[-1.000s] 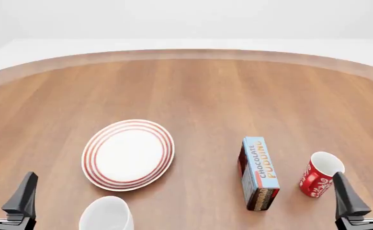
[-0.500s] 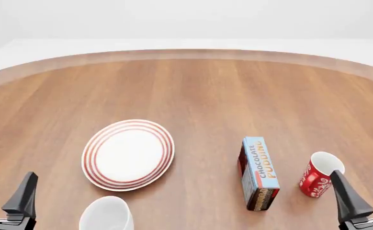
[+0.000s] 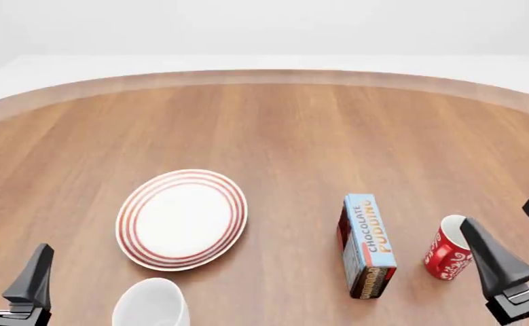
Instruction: Pick up the white mug and put it on the plate, and put the chocolate pudding to the right of the plate.
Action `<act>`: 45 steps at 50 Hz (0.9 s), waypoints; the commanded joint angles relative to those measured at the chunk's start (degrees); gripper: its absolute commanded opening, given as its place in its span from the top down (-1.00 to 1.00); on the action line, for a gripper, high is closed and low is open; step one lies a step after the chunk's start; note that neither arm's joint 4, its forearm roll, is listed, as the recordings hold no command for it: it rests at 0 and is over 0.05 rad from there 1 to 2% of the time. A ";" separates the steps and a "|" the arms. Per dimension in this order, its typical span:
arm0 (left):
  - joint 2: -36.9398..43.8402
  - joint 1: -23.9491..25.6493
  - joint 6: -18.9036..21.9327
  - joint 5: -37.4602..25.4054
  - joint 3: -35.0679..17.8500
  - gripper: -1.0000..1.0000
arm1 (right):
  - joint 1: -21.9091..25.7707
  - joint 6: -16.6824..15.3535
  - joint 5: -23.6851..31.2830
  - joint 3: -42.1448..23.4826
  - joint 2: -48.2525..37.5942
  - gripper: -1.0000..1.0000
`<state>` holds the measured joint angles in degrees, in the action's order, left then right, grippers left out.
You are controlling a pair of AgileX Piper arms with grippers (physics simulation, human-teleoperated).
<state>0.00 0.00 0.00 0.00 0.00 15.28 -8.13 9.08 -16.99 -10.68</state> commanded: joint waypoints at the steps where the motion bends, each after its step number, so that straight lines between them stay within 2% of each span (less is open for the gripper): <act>1: 0.00 0.00 0.00 0.00 0.00 -1.00 | 3.40 -1.09 2.12 -5.84 -6.15 -1.00; 3: 0.00 0.00 0.00 0.00 0.00 -1.00 | 3.78 -0.43 2.85 -7.32 -7.58 -1.00; 10: 0.00 0.00 0.00 0.00 0.00 -1.00 | 5.82 -1.61 5.20 -10.36 -10.24 -1.00; 12: 0.00 0.00 0.00 0.00 0.00 -1.00 | 7.43 -0.91 5.80 -11.30 -11.19 -1.00; 20: 0.00 0.00 0.00 0.00 0.00 -1.00 | 9.05 0.35 6.12 -12.76 -14.69 -1.00; 22: 0.00 0.00 0.00 0.00 0.00 -1.00 | 9.42 1.58 6.97 -13.69 -15.65 -1.00; 25: 0.00 0.00 0.00 0.00 0.00 -1.00 | 10.14 0.89 7.79 -14.32 -17.12 -1.00; 27: 0.00 0.00 0.00 0.00 0.00 -1.00 | 11.24 3.46 9.18 -15.55 -18.49 -1.00; 29: 0.00 0.00 0.00 0.00 0.00 -1.00 | 11.19 1.72 9.61 -16.07 -19.32 -1.00; 35: 0.00 0.00 0.00 0.00 0.00 -1.00 | 11.09 2.67 11.18 -18.05 -22.16 -1.00; 36: 0.00 0.00 0.00 0.00 0.00 -1.00 | 10.98 1.52 11.44 -18.23 -22.83 -1.00; 38: 0.00 0.00 0.00 0.00 0.00 -1.00 | 11.04 2.33 11.85 -18.75 -23.69 -1.00; 40: 0.00 0.00 0.00 0.00 0.00 -1.00 | 10.77 1.39 12.78 -19.34 -24.31 -1.00; 43: 0.00 0.00 0.00 0.00 0.00 -1.00 | 11.08 1.72 13.50 -20.06 -25.31 -1.00; 45: 0.00 0.00 0.00 0.00 0.00 -1.00 | 11.11 0.38 13.57 -20.27 -26.56 -1.00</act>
<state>0.00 0.00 0.00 0.00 0.00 25.85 -6.66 20.33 -34.78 -32.79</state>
